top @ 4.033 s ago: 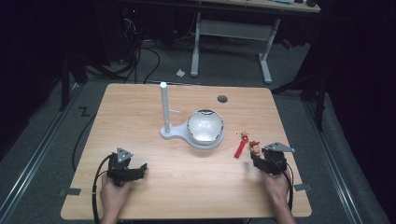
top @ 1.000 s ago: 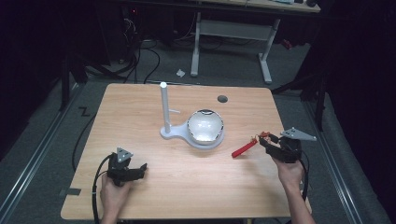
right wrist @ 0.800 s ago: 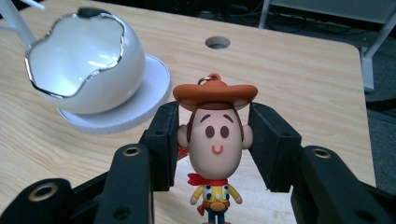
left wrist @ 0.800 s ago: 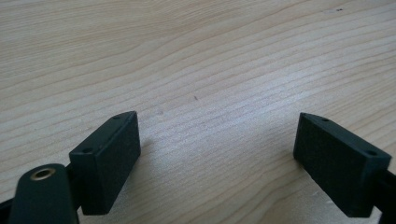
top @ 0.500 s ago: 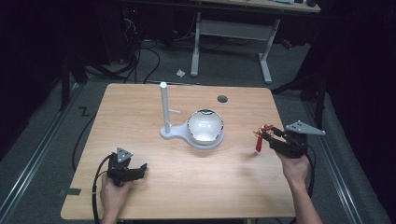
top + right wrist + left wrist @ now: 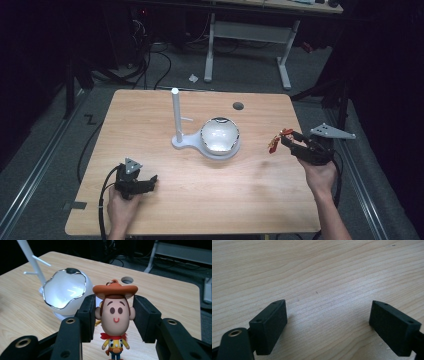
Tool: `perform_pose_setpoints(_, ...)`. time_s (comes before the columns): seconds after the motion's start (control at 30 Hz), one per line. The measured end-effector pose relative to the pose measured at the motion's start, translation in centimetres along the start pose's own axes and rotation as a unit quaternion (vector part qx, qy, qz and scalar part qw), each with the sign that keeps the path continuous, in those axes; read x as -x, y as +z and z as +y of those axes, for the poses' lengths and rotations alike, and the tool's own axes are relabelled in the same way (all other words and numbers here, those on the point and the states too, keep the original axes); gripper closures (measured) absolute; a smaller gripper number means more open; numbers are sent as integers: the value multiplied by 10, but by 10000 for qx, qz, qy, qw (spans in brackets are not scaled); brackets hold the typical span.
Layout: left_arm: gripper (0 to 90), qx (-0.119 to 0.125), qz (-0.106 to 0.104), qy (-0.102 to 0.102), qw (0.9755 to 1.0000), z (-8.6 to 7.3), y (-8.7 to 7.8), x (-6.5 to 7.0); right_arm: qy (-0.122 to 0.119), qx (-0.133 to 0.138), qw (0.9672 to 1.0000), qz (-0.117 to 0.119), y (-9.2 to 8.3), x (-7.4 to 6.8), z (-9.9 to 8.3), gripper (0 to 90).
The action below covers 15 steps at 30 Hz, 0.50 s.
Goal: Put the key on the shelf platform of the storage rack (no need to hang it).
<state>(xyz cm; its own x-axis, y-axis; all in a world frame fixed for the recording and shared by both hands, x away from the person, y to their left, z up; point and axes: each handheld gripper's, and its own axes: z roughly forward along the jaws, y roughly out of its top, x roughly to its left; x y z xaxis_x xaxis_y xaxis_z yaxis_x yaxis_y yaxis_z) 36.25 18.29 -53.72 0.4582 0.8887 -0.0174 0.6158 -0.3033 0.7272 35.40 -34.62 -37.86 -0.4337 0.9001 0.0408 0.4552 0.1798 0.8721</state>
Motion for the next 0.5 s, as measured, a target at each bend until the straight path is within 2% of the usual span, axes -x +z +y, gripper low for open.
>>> perform_pose_setpoints(0.13, 152, 1, 0, 0, 10000, 0, 0, 0, -69, -45, 9999, 101, -1, -4, 6, 554)
perform_pose_setpoints(0.23, 152, 0, 0, 1, 10000, 0, 0, 0, -202, -182, 9995, 168, 0, -10, 12, 553)
perform_pose_setpoints(0.5, 152, 1, 1, -1, 10000, 0, 0, 0, -278, -161, 9983, 492, -1, -21, 29, 554)
